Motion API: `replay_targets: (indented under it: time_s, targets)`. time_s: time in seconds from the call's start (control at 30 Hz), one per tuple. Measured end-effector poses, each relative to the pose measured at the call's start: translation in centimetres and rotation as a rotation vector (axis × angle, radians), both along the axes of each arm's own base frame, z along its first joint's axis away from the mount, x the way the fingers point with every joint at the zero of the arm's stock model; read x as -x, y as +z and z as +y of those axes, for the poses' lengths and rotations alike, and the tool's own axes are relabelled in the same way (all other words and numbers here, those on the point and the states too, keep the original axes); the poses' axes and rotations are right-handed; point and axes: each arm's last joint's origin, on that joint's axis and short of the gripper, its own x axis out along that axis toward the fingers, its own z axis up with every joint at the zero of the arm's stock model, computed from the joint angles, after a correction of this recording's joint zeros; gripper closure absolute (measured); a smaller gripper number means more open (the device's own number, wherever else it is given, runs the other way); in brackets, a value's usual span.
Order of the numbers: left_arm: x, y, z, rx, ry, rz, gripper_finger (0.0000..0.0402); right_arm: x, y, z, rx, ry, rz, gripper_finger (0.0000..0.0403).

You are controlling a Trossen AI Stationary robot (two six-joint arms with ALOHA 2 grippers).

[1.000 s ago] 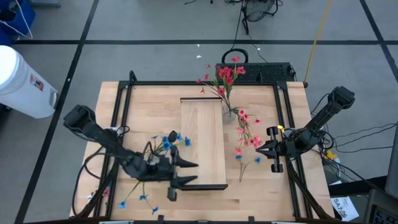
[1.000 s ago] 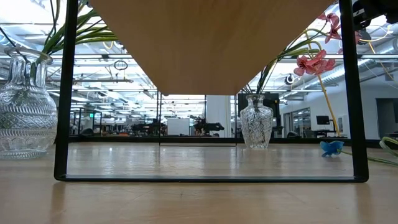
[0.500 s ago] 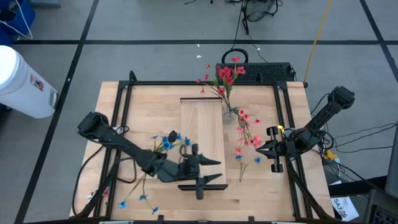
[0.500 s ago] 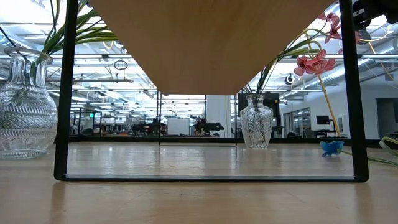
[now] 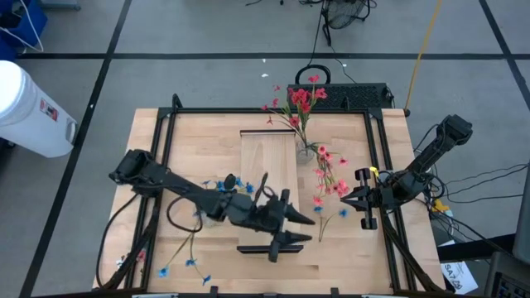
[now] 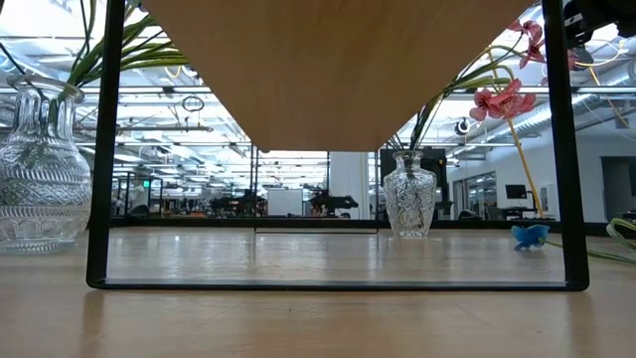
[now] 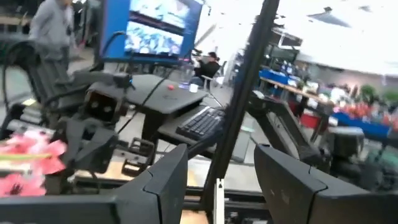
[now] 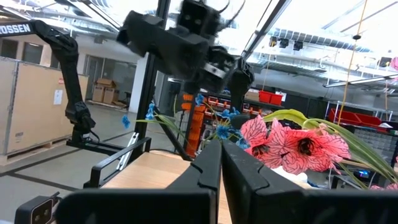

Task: Pick and place flowers into a vace then onto a shelf
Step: Put the blue flowers into the left transparent vase

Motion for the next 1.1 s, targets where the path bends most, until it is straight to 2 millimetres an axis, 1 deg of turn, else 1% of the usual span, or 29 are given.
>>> replay_targets:
  time_s: [0.1, 0.23, 0.37, 0.47, 0.53, 0.6, 0.63, 0.7, 0.77, 0.9, 0.93, 1.1]
  targets:
    - [-0.4, -0.4, 1.1, 0.064, 0.050, 0.069, 0.0213, 0.0, 0.0, 0.0, 0.000, 0.000, 0.000, 0.0394]
    - [-0.8, -1.3, 2.3, 0.076, 0.139, 0.151, 0.0213, 0.0, 0.0, 0.0, 0.001, 0.000, 0.001, 0.0394]
    - [-1.5, -1.6, 3.0, 0.076, 0.170, 0.243, 0.0213, 0.0, 0.0, 0.0, 0.001, 0.000, 0.001, 0.0394]
    - [-2.4, -1.7, 3.2, 0.078, 0.184, 0.289, 0.0213, 0.0, 0.0, 0.0, 0.003, 0.000, 0.004, 0.0394]
    - [-2.9, -1.7, 3.1, 0.064, 0.180, 0.325, 0.0213, 0.0, -0.1, 0.0, 0.009, 0.000, 0.009, 0.0394]
    - [-3.5, -1.2, 3.1, 0.066, 0.173, 0.330, 0.0213, -0.1, -0.2, 0.1, 0.014, 0.000, 0.014, 0.0394]
    - [-3.6, -1.4, 3.0, 0.052, 0.167, 0.366, 0.0213, -0.1, -0.2, 0.1, 0.018, 0.000, 0.018, 0.0394]
    - [-4.6, -1.4, 2.6, 0.056, 0.153, 0.378, 0.0213, -0.1, -0.3, 0.1, 0.022, 0.001, 0.022, 0.0394]
    - [-5.2, -2.0, 2.4, 0.051, 0.163, 0.448, 0.0217, -0.1, -0.3, 0.1, 0.024, 0.000, 0.024, 0.0394]
    - [-7.2, -2.8, 1.9, 0.042, 0.157, 0.514, 0.0244, -0.2, -0.5, 0.2, 0.037, -0.001, 0.037, 0.0394]
    - [-7.7, -2.8, 1.9, 0.046, 0.155, 0.508, 0.0252, -0.2, -0.5, 0.2, 0.043, 0.001, 0.042, 0.0394]
    - [-9.0, -3.2, 1.6, 0.036, 0.132, 0.546, 0.0291, -0.2, -0.6, 0.2, 0.051, 0.000, 0.050, 0.0394]
